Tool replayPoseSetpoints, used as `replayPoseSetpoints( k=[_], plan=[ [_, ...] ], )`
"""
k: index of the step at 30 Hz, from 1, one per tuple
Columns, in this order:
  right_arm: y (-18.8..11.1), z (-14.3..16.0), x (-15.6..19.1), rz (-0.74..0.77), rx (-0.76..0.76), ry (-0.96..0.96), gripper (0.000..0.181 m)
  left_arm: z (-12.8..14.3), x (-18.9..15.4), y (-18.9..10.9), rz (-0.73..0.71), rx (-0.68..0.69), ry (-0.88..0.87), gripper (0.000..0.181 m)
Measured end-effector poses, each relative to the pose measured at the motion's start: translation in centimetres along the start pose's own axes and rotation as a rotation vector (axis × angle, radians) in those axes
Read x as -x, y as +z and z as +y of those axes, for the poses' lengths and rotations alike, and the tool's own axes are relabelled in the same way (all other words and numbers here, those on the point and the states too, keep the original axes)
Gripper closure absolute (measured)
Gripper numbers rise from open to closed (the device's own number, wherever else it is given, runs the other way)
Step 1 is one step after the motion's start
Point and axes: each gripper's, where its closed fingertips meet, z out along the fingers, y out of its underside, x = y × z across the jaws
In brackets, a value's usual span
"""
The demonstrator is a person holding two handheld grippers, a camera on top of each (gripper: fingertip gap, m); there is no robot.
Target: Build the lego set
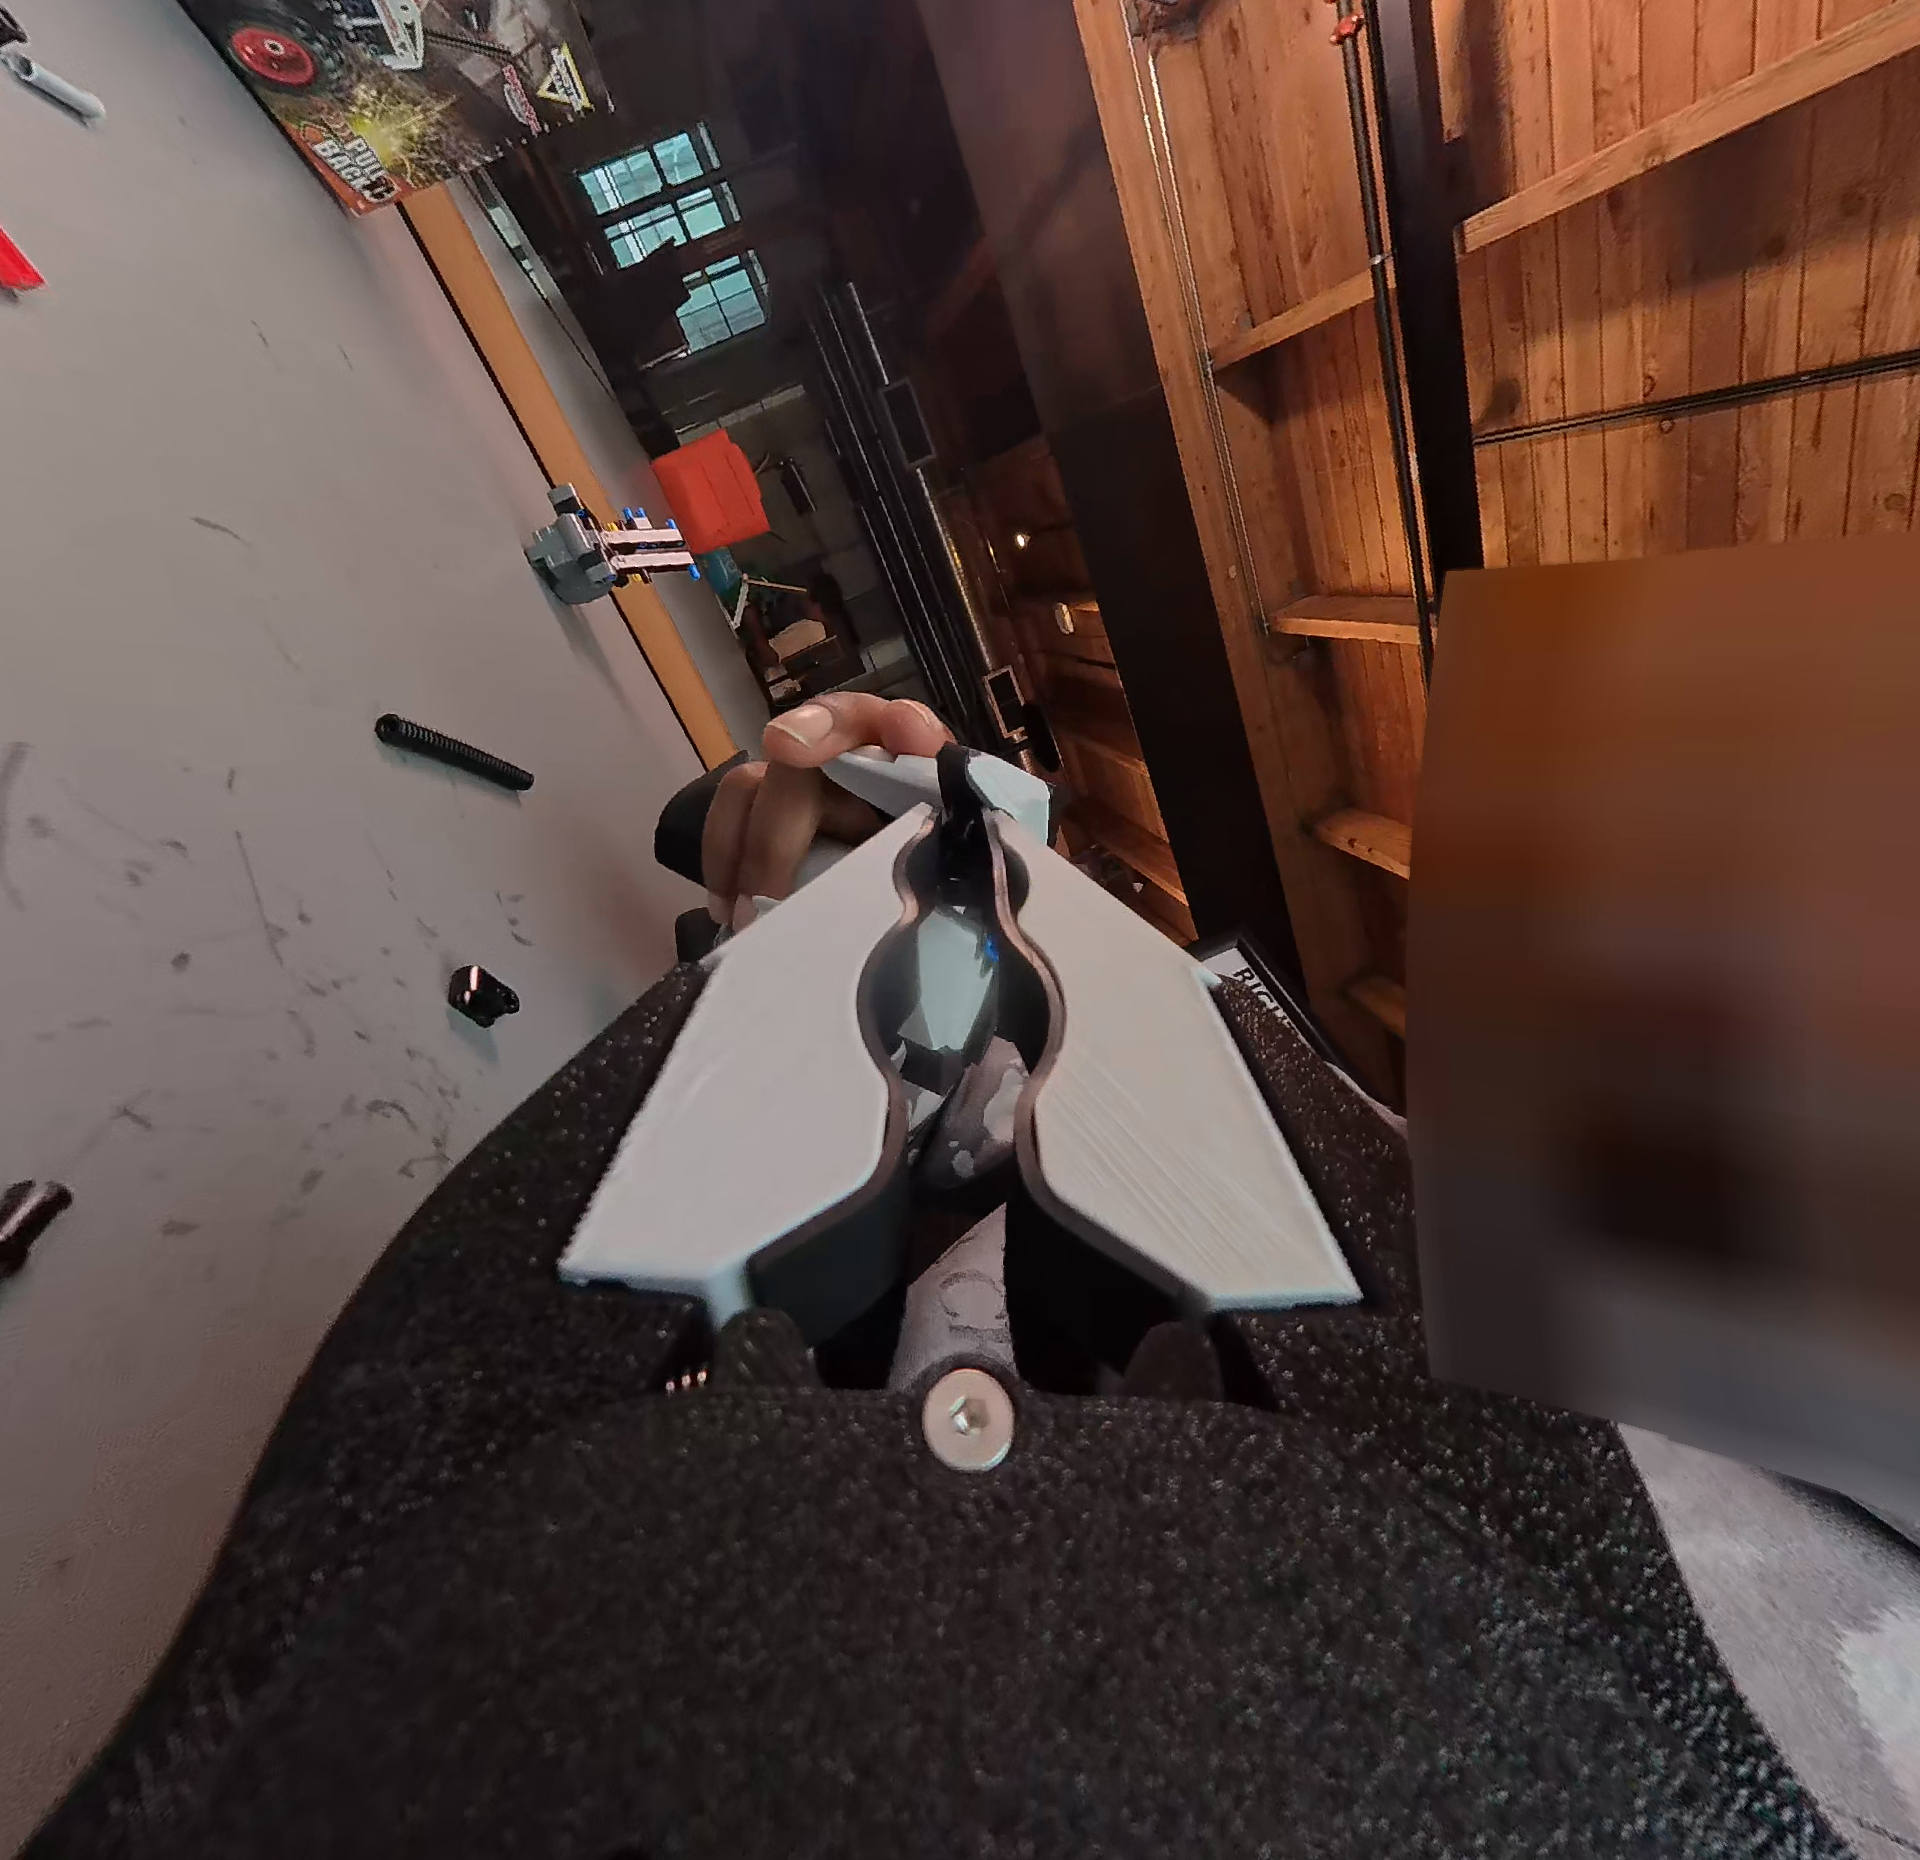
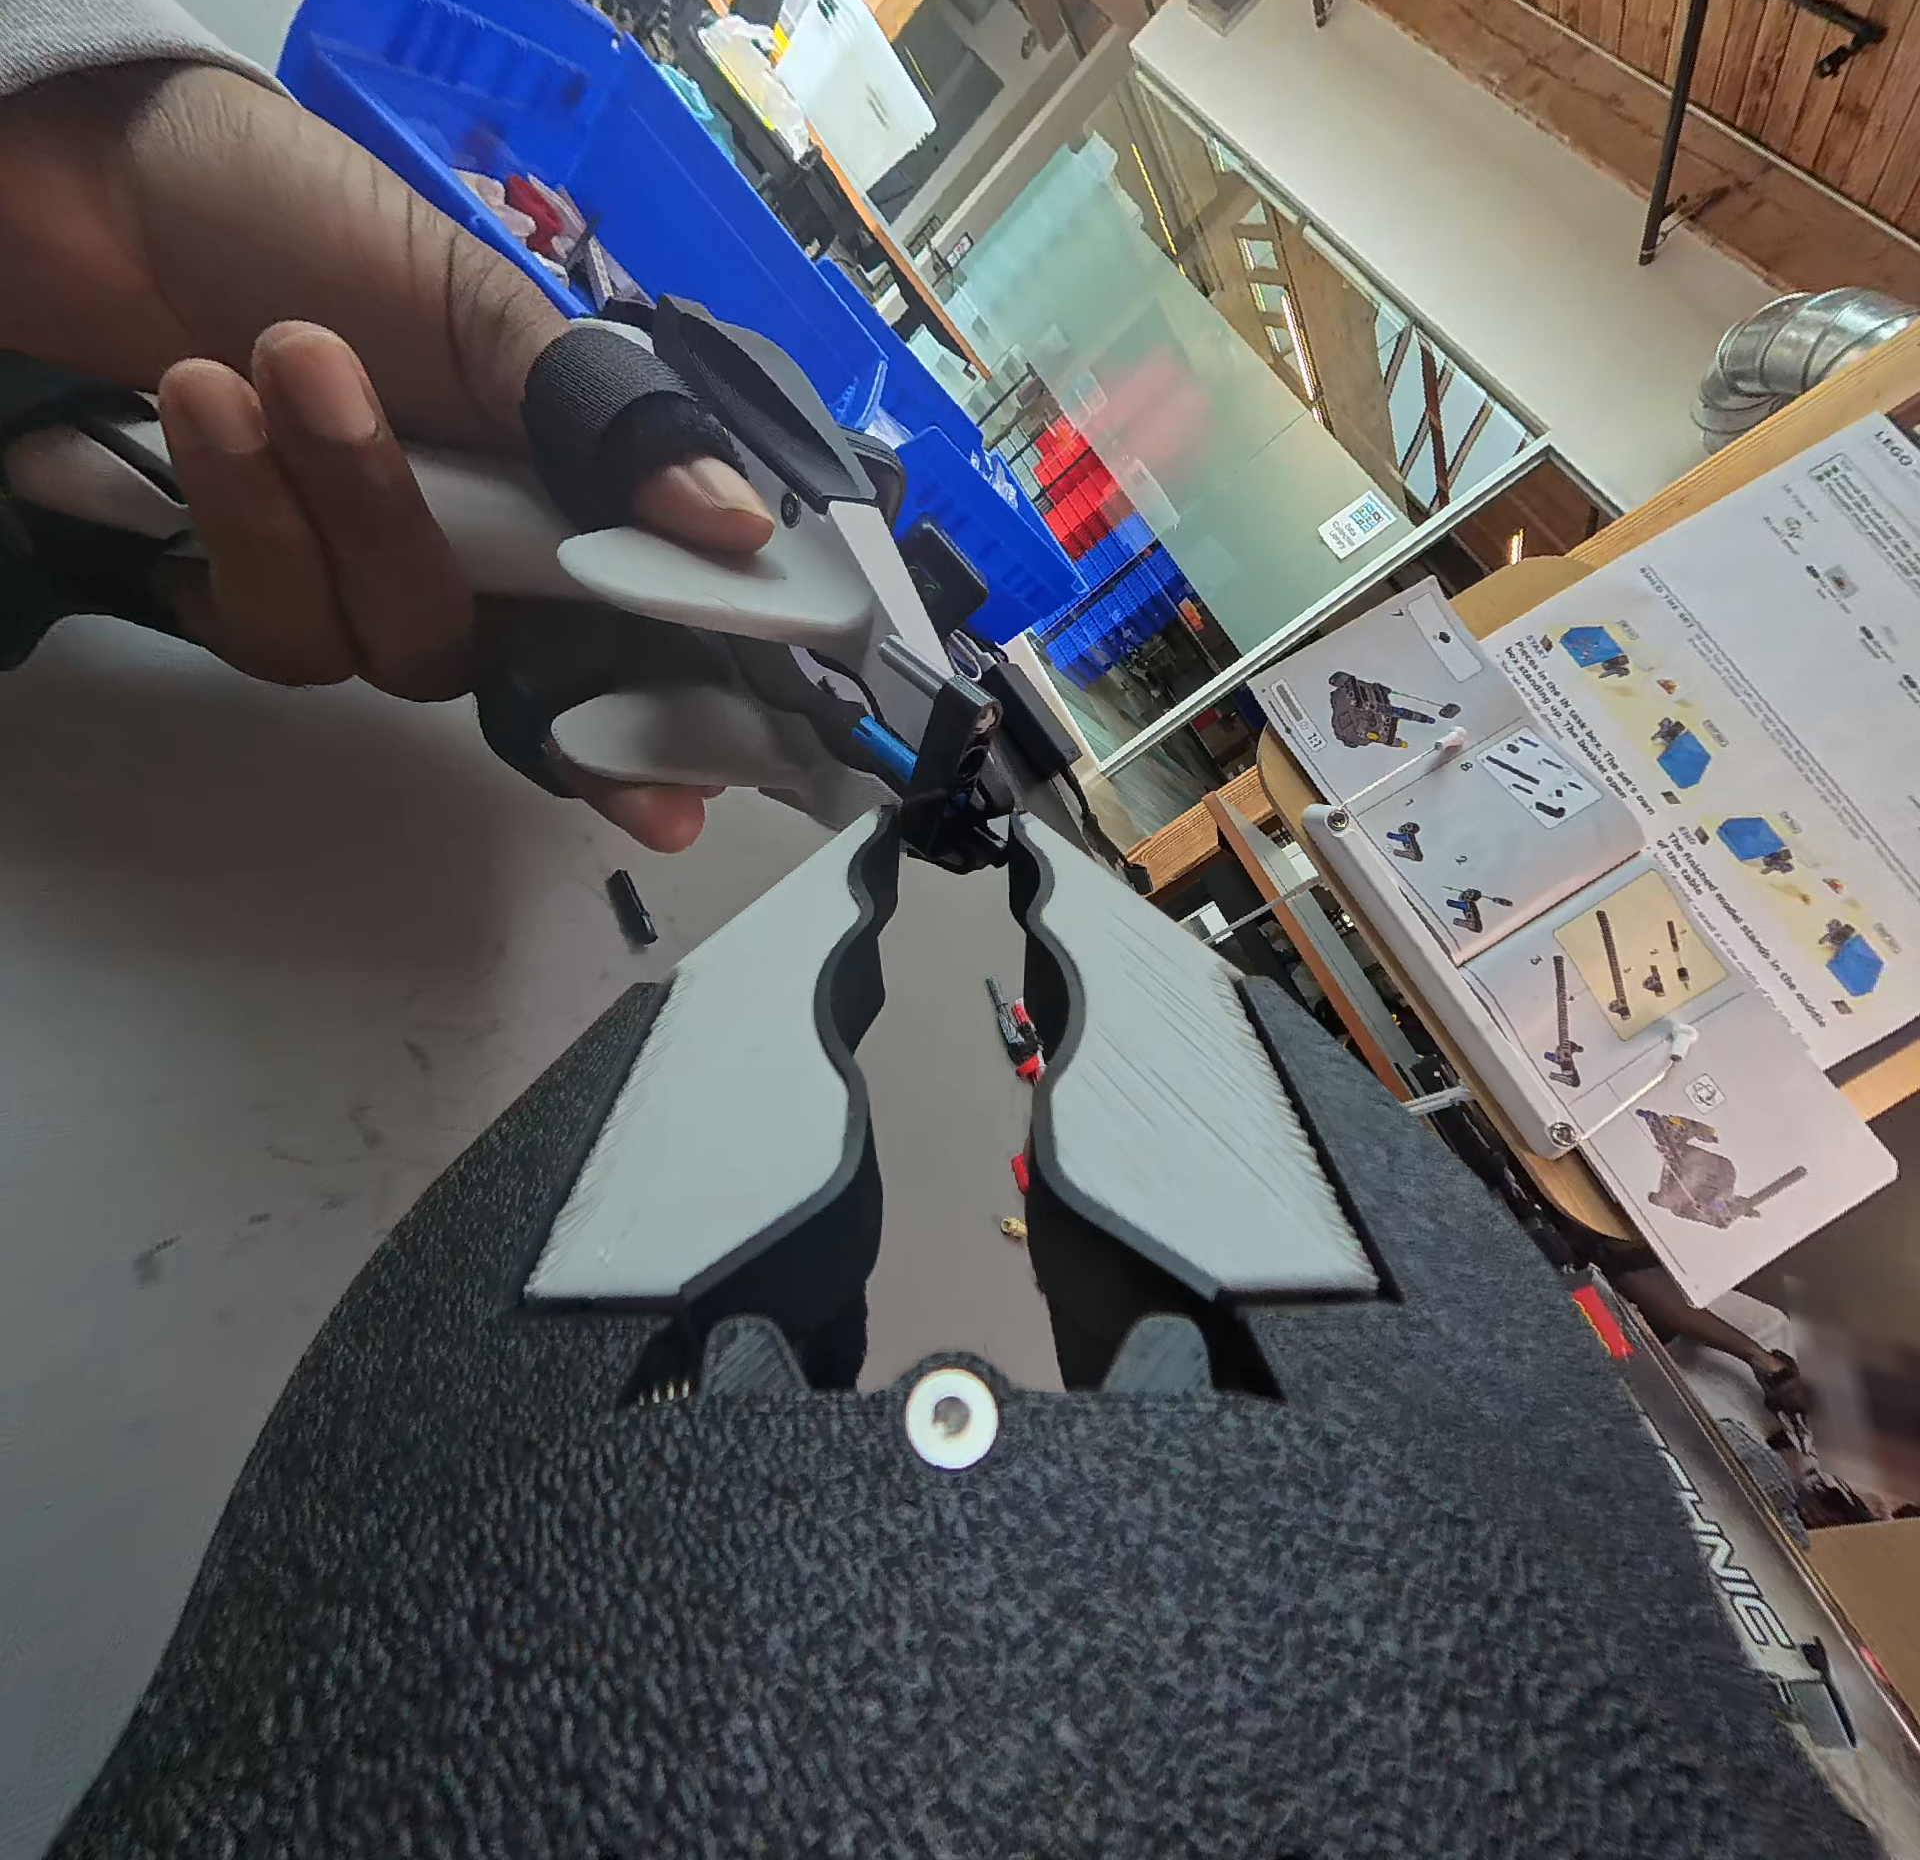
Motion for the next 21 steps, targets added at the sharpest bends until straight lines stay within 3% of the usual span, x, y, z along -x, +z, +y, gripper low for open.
replayPoseSetpoints(
  k=[12,21],
  plan=[
    [-0.1,-0.2,-0.4,0.008,-0.014,0.060,0.160,-0.9,0.5,-0.5,-0.028,-0.048,0.007,0.176],
    [-0.1,-0.4,-0.9,0.001,-0.033,0.251,0.163,-1.1,0.0,-0.4,0.031,-0.078,-0.030,0.175]
  ],
)
